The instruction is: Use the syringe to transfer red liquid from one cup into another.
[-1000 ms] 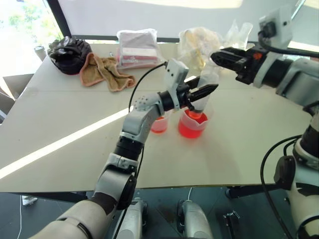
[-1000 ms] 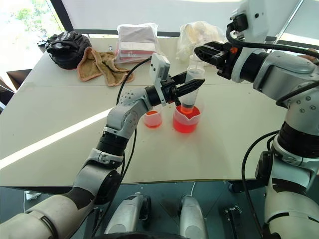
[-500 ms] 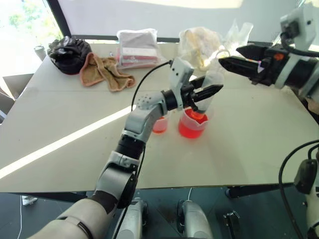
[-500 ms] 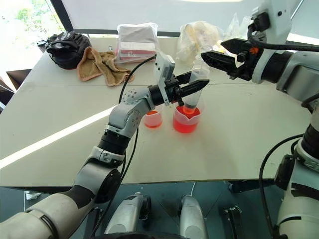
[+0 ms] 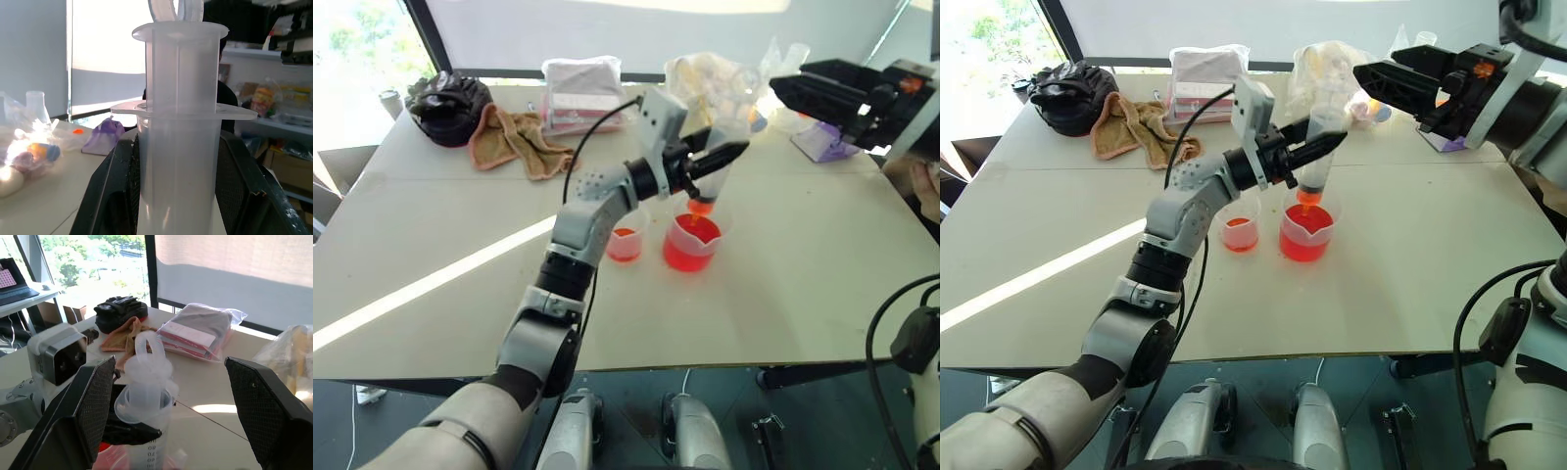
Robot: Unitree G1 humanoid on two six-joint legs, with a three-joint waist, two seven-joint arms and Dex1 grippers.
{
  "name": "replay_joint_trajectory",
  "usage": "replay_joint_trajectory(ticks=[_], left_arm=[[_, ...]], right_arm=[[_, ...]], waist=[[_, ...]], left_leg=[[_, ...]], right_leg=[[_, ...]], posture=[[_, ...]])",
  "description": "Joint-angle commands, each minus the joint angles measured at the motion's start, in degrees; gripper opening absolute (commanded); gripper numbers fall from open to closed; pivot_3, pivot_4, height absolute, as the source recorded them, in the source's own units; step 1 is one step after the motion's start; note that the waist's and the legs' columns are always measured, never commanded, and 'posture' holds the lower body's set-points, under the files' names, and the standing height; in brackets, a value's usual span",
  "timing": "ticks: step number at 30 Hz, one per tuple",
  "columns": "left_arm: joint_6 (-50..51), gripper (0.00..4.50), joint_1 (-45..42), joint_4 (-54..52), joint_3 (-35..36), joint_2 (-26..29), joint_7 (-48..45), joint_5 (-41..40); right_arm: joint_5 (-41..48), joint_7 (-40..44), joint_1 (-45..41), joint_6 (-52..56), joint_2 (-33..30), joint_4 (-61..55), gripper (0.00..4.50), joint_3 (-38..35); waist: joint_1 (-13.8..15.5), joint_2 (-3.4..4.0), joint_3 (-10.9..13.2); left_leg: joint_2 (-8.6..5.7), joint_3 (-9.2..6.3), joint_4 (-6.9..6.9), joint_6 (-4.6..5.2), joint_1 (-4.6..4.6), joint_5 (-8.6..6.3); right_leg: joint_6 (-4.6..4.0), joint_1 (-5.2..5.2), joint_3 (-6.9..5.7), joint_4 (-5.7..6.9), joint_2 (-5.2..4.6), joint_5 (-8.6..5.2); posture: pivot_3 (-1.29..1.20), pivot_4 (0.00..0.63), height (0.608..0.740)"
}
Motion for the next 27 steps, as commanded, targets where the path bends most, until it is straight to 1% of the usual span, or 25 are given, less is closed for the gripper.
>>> replay_joint_trajectory(ticks=[1,7,11,15,19,23,27], left_arm=[[3.32,1.46,-3.04,-4.35,3.95,0.96,2.18,-4.77],[9.14,1.46,-4.6,-10.6,7.83,4.83,5.48,-9.9],[10.39,1.46,-2.94,-14.42,7.76,10.42,5.26,-9.37],[9.95,1.46,0.58,-15.78,6.11,13.52,4.57,-8.19],[9.37,1.46,4.05,-17.07,5.02,15.11,4.21,-7.44],[9.02,1.46,7.26,-18.54,3.91,15.47,4.09,-6.75],[8.31,1.46,9.69,-18.89,3.06,15.75,3.81,-6.29]], right_arm=[[0.78,-1.12,0.31,-1.54,0.15,-0.79,3.7,-1.28],[1.0,-1.98,0.41,-2.06,1.45,-0.27,3.7,-0.16],[1.4,-2.39,-0.45,-2.85,3.62,-0.01,3.7,1.37],[1.42,-2.16,-1.23,-3.43,5.21,0.08,3.7,3.27],[1.09,-2.6,-2.33,-4.09,6.65,0.71,3.7,4.73],[0.86,-3.44,-3.8,-4.35,8.04,1.21,3.7,5.67],[2.85,-3.97,-5.91,-3.26,9.55,2.05,3.7,5.4]], waist=[[0.0,0.0,0.0],[-0.02,0.0,0.0],[-0.08,0.01,0.0],[-0.04,0.03,0.0],[0.02,0.02,0.0],[-0.06,0.02,0.0],[-0.1,0.02,0.0]], left_leg=[[0.0,0.0,0.0,0.0,0.0,0.0],[0.0,0.0,0.0,0.0,-0.01,0.0],[-0.01,0.01,0.0,0.0,0.01,0.0],[0.0,0.02,0.0,0.0,0.04,0.0],[-0.02,0.02,0.01,0.0,0.03,0.01],[-0.03,0.01,0.01,0.0,0.01,0.01],[-0.02,0.01,-0.01,0.0,0.03,0.01]], right_leg=[[0.01,0.0,0.0,0.0,0.0,0.01],[0.18,0.0,-0.01,0.01,0.01,0.1],[0.18,0.01,0.0,0.02,0.02,0.1],[0.18,0.02,0.0,0.06,0.04,0.1],[0.18,0.05,0.0,0.05,0.04,0.1],[0.19,0.04,0.0,0.04,0.04,0.1],[0.19,0.04,-0.01,0.05,0.04,0.1]], posture=[[0.0,0.15,0.74],[0.0,0.15,0.74],[0.0,0.15,0.74],[0.0,0.15,0.74],[0.0,0.15,0.74],[0.0,0.15,0.74],[0.0,0.15,0.74]])
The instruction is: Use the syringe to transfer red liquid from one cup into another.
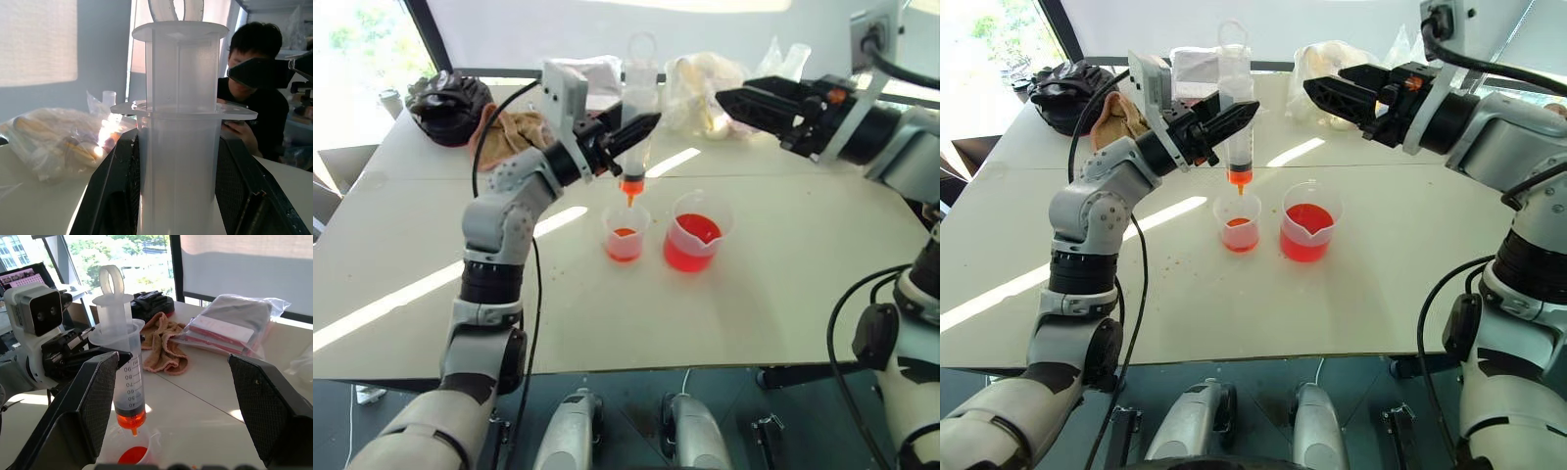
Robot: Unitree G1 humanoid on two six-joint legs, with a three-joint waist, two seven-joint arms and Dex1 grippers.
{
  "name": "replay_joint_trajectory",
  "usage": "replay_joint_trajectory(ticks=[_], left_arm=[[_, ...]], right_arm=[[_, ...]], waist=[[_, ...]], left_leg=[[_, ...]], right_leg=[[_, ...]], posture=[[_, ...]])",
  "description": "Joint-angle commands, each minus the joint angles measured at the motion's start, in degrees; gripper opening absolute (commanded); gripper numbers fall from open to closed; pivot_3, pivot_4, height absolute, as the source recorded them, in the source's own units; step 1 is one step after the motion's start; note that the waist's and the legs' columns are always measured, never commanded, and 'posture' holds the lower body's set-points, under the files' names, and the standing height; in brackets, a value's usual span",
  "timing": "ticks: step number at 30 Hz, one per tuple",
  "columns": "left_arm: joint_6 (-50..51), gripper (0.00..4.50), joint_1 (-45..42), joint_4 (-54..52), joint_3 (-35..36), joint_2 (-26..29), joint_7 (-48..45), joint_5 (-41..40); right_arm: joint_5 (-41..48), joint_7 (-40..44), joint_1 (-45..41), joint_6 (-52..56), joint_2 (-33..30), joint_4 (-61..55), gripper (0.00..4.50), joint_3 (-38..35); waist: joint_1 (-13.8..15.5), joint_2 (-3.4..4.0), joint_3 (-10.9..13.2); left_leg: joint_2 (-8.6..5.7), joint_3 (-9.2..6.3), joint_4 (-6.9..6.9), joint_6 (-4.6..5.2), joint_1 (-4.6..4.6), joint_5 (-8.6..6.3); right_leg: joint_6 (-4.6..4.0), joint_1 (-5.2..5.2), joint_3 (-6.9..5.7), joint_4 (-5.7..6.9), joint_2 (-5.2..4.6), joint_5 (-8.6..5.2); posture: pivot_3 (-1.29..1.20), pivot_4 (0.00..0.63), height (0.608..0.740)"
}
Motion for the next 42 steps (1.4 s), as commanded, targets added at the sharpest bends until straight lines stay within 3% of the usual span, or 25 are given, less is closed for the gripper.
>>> replay_joint_trajectory(ticks=[1,17,40,42], left_arm=[[-1.96,1.46,0.49,-1.87,-0.41,0.5,-0.48,0.67],[-2.69,1.46,2.79,-2.99,-1.4,0.03,0.24,1.59],[-1.96,1.46,3.13,-4.47,-1.88,-0.11,1.67,1.42],[-1.84,1.46,3.26,-4.74,-1.99,-0.13,1.79,1.39]], right_arm=[[3.57,-0.87,-3.42,0.37,1.22,0.1,3.7,-1.68],[-2.85,-6.47,-8.23,-2.54,8.14,5.47,3.7,4.92],[-12.86,-4.42,-9.39,-8.04,14.71,11.07,3.7,11.38],[-13.82,-4.05,-9.85,-8.71,15.2,12.04,3.2,11.8]], waist=[[-0.05,0.0,0.0],[-0.03,0.01,0.0],[-0.16,0.02,0.01],[-0.17,0.02,0.01]], left_leg=[[0.0,0.01,0.0,0.0,0.0,0.0],[0.0,0.03,-0.01,0.0,0.01,0.0],[-0.02,0.04,-0.01,0.0,0.02,0.0],[-0.02,0.05,-0.01,0.0,0.02,0.0]], right_leg=[[0.0,0.0,0.01,0.0,0.0,0.0],[0.01,-0.02,0.0,0.05,0.01,0.0],[0.01,-0.02,0.0,0.06,0.03,0.01],[0.01,-0.02,0.0,0.06,0.03,0.01]], posture=[[0.0,0.15,0.74],[0.0,0.15,0.74],[0.0,0.15,0.74],[0.0,0.15,0.74]])
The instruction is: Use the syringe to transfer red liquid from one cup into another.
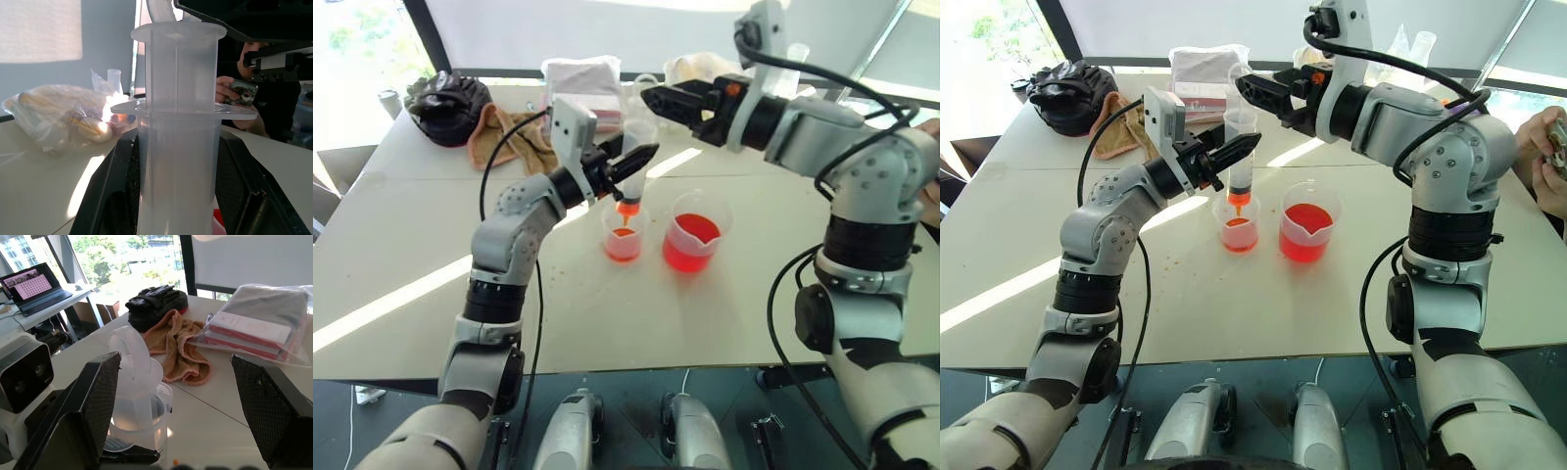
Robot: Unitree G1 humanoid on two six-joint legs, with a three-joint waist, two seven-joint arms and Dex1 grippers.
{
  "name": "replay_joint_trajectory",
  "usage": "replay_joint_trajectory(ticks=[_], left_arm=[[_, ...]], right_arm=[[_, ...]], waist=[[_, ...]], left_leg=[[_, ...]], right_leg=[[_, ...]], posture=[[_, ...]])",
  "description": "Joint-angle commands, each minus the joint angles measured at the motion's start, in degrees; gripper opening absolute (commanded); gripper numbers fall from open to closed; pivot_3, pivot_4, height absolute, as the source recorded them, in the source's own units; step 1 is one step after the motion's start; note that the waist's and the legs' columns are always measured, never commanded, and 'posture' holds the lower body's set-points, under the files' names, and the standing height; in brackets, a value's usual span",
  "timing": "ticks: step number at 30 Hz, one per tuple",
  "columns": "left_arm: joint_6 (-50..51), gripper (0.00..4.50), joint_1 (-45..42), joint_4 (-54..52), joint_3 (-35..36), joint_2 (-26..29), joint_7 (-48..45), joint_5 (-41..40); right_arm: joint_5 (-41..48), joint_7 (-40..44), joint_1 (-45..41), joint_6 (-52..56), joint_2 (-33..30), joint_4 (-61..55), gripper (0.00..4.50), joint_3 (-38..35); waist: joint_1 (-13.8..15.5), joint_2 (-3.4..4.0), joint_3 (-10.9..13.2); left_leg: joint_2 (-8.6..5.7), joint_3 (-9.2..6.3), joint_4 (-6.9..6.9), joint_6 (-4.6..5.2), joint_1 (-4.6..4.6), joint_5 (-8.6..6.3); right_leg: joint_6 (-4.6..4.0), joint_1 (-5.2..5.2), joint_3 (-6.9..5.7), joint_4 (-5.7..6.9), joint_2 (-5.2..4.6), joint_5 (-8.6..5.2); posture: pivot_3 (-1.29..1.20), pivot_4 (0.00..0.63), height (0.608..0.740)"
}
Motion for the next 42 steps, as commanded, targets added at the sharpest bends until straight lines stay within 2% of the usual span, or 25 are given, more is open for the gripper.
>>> replay_joint_trajectory(ticks=[1,4,5,7,24,42], left_arm=[[-0.6,1.46,-0.73,-3.74,-0.11,-0.15,-0.03,-0.59],[-0.56,1.46,-0.77,-3.73,-0.15,-0.09,0.05,-0.52],[-0.53,1.46,-0.81,-3.71,-0.16,-0.09,0.11,-0.53],[-0.44,1.46,-0.81,-3.74,-0.19,-0.1,0.25,-0.52],[0.12,1.46,-2.24,-3.14,0.67,-0.99,0.29,-1.17],[1.07,1.46,-2.87,-3.49,1.53,-0.59,0.16,-1.48]], right_arm=[[-1.96,0.87,-2.22,-1.87,0.85,1.09,2.96,0.7],[-3.06,1.67,-2.93,-2.34,1.67,1.91,1.48,1.56],[-3.18,1.92,-3.25,-2.25,1.99,2.09,0.8,1.72],[-3.27,2.42,-3.74,-1.79,2.49,2.16,0.04,2.0],[1.04,6.9,-3.99,13.77,3.71,-4.49,0.04,3.98],[0.86,9.2,-0.51,16.25,5.15,-7.27,0.04,5.5]], waist=[[0.0,0.0,0.0],[-0.02,0.01,0.0],[-0.01,0.01,0.0],[0.02,0.01,0.0],[0.01,0.01,0.01],[-0.03,0.01,0.01]], left_leg=[[0.0,0.0,0.0,0.0,0.0,0.0],[0.0,0.0,0.0,0.0,0.0,0.0],[0.0,-0.01,0.0,0.0,0.0,0.0],[0.0,-0.01,0.0,0.0,0.0,0.0],[0.01,-0.02,0.0,-0.01,0.0,0.0],[0.0,-0.03,-0.01,-0.01,0.0,0.0]], right_leg=[[0.0,0.0,0.0,0.0,0.0,0.0],[0.0,0.0,0.0,0.0,0.01,0.0],[0.0,0.0,0.0,0.0,0.01,0.0],[0.0,0.0,0.0,0.0,0.01,0.0],[0.0,0.0,0.0,0.0,0.0,0.0],[0.0,-0.01,-0.01,0.0,0.01,0.0]], posture=[[0.0,0.15,0.74],[0.0,0.15,0.74],[0.0,0.15,0.74],[0.0,0.15,0.74],[0.0,0.15,0.74],[0.0,0.15,0.74]])
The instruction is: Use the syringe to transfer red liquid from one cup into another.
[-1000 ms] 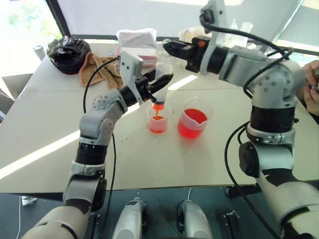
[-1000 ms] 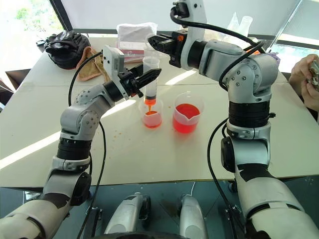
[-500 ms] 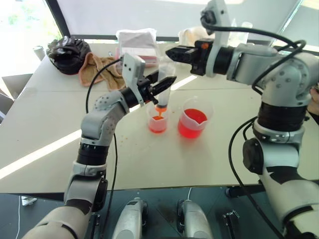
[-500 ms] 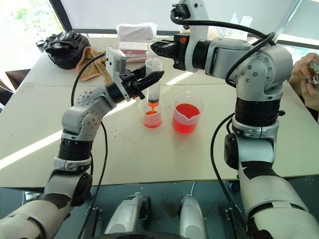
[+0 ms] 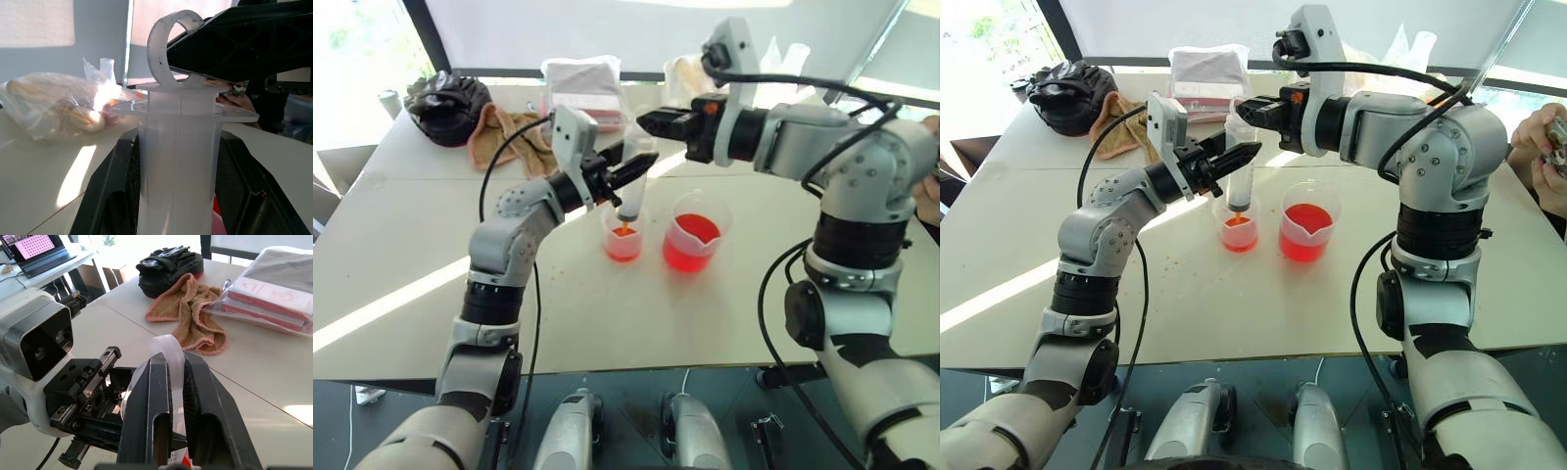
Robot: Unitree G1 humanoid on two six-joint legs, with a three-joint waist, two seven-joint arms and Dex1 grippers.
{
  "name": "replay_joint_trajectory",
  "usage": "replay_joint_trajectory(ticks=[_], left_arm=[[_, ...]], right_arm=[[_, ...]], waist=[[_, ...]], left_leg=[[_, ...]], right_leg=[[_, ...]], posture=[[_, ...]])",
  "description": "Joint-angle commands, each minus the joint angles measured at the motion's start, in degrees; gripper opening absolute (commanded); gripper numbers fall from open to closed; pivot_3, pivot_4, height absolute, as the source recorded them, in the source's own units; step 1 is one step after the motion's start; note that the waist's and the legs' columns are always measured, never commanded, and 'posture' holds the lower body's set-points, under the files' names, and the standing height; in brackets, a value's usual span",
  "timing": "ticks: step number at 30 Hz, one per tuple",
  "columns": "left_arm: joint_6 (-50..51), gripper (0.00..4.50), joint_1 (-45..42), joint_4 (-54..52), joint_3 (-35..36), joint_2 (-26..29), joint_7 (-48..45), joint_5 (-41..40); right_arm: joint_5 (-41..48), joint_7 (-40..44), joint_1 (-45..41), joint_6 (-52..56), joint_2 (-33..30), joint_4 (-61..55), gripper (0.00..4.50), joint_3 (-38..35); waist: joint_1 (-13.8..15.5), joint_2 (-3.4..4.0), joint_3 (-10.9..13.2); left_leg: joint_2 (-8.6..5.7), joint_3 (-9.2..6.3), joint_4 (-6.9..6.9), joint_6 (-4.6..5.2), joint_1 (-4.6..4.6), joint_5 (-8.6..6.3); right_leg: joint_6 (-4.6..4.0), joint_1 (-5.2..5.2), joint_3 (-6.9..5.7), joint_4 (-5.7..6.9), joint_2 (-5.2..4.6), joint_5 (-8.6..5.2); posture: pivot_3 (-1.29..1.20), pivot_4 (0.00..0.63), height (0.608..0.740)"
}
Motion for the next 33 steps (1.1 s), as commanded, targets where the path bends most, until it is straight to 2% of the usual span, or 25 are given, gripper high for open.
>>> replay_joint_trajectory(ticks=[1,11,14,18,19,22,28,33], left_arm=[[-1.29,1.46,-3.25,-3.14,1.58,-0.62,1.39,-1.28],[-0.99,1.46,-2.83,-3.67,1.46,-0.54,1.26,-1.3],[-0.87,1.46,-2.49,-4.03,1.44,-0.52,1.35,-1.29],[-0.64,1.46,-2.18,-4.47,1.47,-0.64,1.75,-1.38],[-0.6,1.46,-2.11,-4.54,1.47,-0.63,1.86,-1.42],[-0.26,1.46,-1.89,-5.04,1.57,-0.79,2.52,-1.55],[0.45,1.46,-1.35,-5.97,2.08,-0.85,3.18,-1.81],[1.06,1.46,-0.72,-6.83,2.56,-0.46,4.07,-2.46]], right_arm=[[4.63,5.2,0.75,3.54,2.6,-2.86,0.04,4.74],[4.38,6.69,0.54,1.76,1.68,-3.4,0.04,4.6],[4.16,7.43,0.27,1.75,1.13,-3.12,1.15,4.25],[3.31,8.46,-0.58,2.15,-0.31,-2.36,3.16,3.64],[3.24,8.91,-0.87,2.03,-0.87,-2.12,3.49,3.28],[3.26,10.15,-1.37,1.92,-2.98,-1.84,3.49,2.15],[4.88,15.73,-0.74,1.56,-12.03,-2.26,3.49,-0.87],[4.89,18.28,0.69,0.18,-17.13,-1.65,3.49,-1.97]], waist=[[-0.01,0.0,0.0],[0.01,0.0,0.0],[-0.07,0.0,0.0],[0.0,0.0,0.0],[0.01,0.0,0.0],[0.12,0.0,0.0],[0.12,0.0,0.0],[0.07,0.0,0.0]], left_leg=[[0.0,0.0,0.0,0.0,0.0,0.0],[0.0,0.0,0.0,0.0,0.0,0.0],[0.01,0.0,0.0,0.0,0.0,0.0],[0.01,-0.02,0.0,0.0,0.0,0.0],[0.01,-0.02,0.0,0.0,0.0,0.0],[0.0,-0.03,0.0,0.0,-0.01,0.0],[0.01,-0.04,0.0,0.0,-0.02,0.0],[0.02,-0.04,-0.01,-0.01,-0.01,-0.01]], right_leg=[[0.0,0.0,0.0,0.0,0.0,0.0],[0.0,0.0,0.0,-0.01,0.0,0.0],[0.0,0.0,0.0,-0.01,0.0,0.0],[0.0,0.0,-0.01,-0.01,0.0,0.0],[0.0,0.0,-0.01,-0.01,0.0,0.0],[0.0,0.0,-0.01,-0.02,0.0,0.0],[0.0,0.0,0.0,-0.05,-0.01,0.0],[-0.01,0.0,0.0,-0.07,-0.02,-0.01]], posture=[[0.0,0.15,0.74],[0.0,0.15,0.74],[0.0,0.15,0.74],[0.0,0.15,0.74],[0.0,0.15,0.74],[0.0,0.15,0.74],[0.0,0.15,0.74],[0.0,0.15,0.74]])
